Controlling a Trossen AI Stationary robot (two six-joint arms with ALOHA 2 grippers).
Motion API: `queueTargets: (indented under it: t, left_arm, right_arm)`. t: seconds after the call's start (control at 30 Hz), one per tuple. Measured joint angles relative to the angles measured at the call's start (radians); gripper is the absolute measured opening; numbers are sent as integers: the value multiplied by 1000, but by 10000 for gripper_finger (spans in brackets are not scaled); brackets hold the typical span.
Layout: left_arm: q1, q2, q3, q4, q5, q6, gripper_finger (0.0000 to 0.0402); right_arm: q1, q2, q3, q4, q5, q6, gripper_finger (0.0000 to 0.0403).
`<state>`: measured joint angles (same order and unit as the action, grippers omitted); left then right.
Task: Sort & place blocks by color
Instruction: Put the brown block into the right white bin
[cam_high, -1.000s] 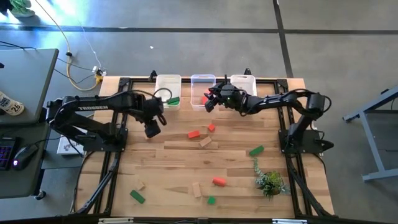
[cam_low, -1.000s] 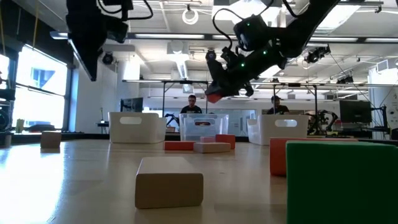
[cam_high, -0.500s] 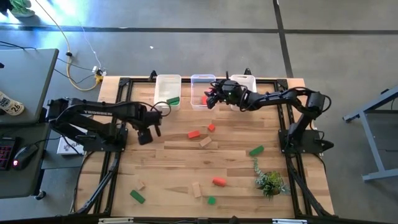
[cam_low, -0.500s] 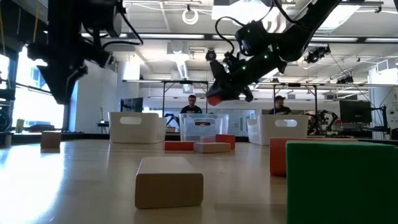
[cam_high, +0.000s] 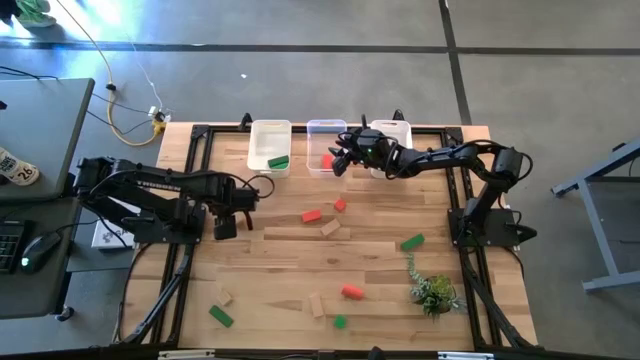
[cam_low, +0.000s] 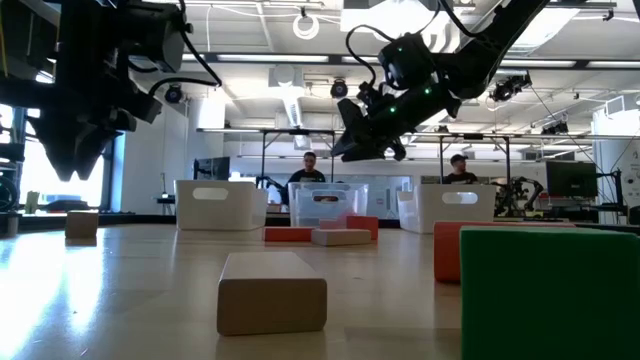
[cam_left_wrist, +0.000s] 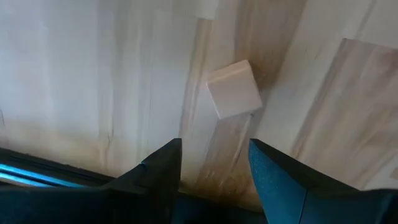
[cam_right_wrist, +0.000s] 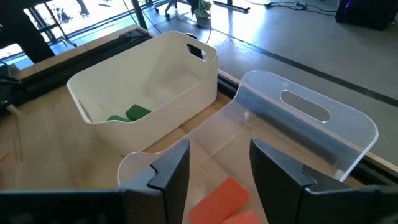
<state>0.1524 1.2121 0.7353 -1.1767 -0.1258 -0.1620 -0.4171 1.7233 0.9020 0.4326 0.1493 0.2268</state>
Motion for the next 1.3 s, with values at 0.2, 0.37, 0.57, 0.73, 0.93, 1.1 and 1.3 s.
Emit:
queueTargets:
  t: [0.2, 0.37, 0.57, 0.73, 0.93, 1.1, 1.3]
  left_arm:
    - [-5, 0, 0, 14, 77, 34, 175]
    - [-5, 0, 0, 20, 88, 25, 175]
    - [12, 1, 0, 110, 75, -178, 175]
    - [14, 1, 0, 114, 20, -337, 175]
    - [14, 1, -26, 160, 18, -454, 175]
    - [14, 2, -64, 192, 16, -489, 175]
    - [14, 2, -105, 214, 28, -501, 175]
  right_arm:
    - [0, 0, 0, 35, 0, -36, 156]
    - [0, 0, 0, 70, -11, -47, 156]
    - [1, 0, 1, 70, -49, -45, 156]
    - [6, 0, 0, 68, -53, -45, 156]
    - [7, 0, 1, 67, -53, -45, 156]
    - [7, 0, 1, 66, -55, -45, 156]
    - [7, 0, 1, 66, -55, -45, 156]
